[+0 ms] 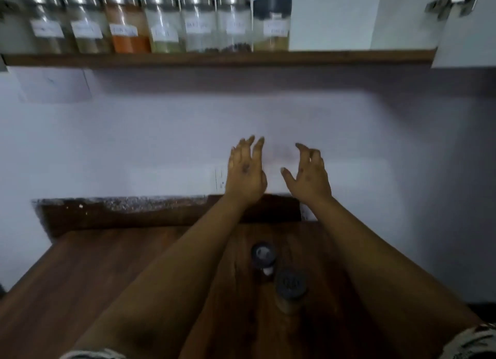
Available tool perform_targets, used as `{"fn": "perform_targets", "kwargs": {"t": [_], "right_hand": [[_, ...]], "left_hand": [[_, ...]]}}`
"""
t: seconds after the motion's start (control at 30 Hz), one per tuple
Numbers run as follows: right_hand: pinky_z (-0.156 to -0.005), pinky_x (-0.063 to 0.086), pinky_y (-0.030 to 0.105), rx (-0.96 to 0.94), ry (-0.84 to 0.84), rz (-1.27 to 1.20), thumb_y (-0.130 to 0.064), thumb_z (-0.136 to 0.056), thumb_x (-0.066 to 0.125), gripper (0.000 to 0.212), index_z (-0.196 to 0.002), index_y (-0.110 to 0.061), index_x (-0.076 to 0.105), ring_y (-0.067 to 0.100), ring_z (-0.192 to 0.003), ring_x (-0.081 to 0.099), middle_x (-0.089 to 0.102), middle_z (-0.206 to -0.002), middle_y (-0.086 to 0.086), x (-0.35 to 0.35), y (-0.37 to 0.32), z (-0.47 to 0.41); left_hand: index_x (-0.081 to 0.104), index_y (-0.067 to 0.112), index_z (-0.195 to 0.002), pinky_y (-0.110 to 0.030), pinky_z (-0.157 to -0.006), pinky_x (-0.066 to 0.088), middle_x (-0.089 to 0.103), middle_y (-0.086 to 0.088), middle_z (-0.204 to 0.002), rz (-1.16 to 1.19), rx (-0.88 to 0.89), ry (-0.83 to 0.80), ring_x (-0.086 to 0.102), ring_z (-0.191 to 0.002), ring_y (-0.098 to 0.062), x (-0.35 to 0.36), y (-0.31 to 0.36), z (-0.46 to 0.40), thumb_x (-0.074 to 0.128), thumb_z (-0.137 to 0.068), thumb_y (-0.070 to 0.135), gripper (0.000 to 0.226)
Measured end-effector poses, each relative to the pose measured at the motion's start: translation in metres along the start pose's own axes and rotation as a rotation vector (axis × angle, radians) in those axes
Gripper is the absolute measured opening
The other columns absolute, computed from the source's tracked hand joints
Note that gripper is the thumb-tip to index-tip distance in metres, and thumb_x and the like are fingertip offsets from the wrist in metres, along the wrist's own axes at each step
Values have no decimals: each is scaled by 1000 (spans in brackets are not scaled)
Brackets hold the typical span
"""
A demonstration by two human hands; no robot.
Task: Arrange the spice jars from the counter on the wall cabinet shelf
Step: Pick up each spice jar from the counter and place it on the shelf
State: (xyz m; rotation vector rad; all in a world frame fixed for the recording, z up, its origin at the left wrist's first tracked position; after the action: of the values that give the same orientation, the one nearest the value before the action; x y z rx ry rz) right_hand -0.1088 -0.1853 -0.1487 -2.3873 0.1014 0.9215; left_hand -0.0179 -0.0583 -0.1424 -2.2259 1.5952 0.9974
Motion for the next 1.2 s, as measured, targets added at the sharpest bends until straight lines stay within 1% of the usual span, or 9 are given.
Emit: {"fn": "perform_targets", "kwargs": {"t": [0.13,0.27,0.4,0.53,0.7,0.8,0.97,1.07,1.2], "right_hand": [[-101,40,42,248,-275,113,-48,-90,58,72,-149,-18,28,35,-128,44,37,-142,16,57,57,84],[-96,46,43,193,-309,307,-58,-80,49,80,-134,1,53,43,-110,62,59,-126,27,97,77,149],[-118,21,42,347,-770,251,-60,-72,73,112,-154,-8,17,37,-143,25,23,-156,21,148,114,188],[-115,26,53,397,-960,349,-64,-66,76,119,-154,-27,6,42,-144,12,8,-157,16,165,123,197],[-98,48,45,456,-860,165,-39,-67,85,95,-144,-27,32,40,-125,43,34,-140,15,165,120,199],[-93,50,35,475,-886,-65,-30,-65,88,79,-134,-25,49,23,-119,53,52,-133,4,155,113,185],[-100,44,31,538,-891,-297,-42,-79,77,69,-140,-25,49,15,-118,49,47,-127,-8,132,79,148],[-97,49,33,612,-685,-391,-66,-67,76,76,-130,-28,54,16,-112,59,59,-121,-11,130,70,130],[-89,54,37,685,-499,-537,-79,-50,76,74,-108,-36,65,20,-106,67,70,-111,-6,150,86,129]], "left_hand": [[27,2,-150,-52,-121,11,31,-21,-153,-71,-46,-472,24,-144,-39,83,-2,119,49,-90,26,68],[24,7,-151,-47,-118,19,34,-16,-150,24,-230,-704,31,-138,-33,121,-9,214,29,-94,43,67],[19,8,-151,-48,-118,19,28,-14,-149,74,-359,-898,27,-138,-33,129,-21,263,37,-91,52,77],[22,6,-148,-49,-118,21,27,-15,-148,137,-402,-879,24,-140,-34,128,-41,273,48,-96,32,64],[19,9,-148,-47,-117,25,20,-14,-153,169,-485,-928,21,-141,-33,127,-66,276,59,-90,41,78],[25,27,-146,-47,-112,36,31,-5,-150,462,-634,-1020,29,-141,-30,134,-74,285,71,-78,55,86],[40,29,-132,-17,-79,55,58,9,-125,1050,-785,-833,61,-110,-6,125,-57,260,90,-65,20,85],[48,32,-117,-16,-72,55,63,6,-115,1046,-735,-658,65,-101,-8,120,-57,231,89,-66,17,67],[41,27,-125,-22,-82,53,57,12,-116,822,-610,-467,60,-104,-6,99,-63,199,89,-57,47,85]]}}
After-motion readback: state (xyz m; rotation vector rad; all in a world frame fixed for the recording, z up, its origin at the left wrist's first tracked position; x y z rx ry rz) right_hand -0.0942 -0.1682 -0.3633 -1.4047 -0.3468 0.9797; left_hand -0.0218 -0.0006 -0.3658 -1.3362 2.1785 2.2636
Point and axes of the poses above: each hand's wrist, its own z-axis away from the middle knuckle, its own x-axis out of the palm, y = z × x, the point moved 6 cm from there along -z, towards the middle knuckle
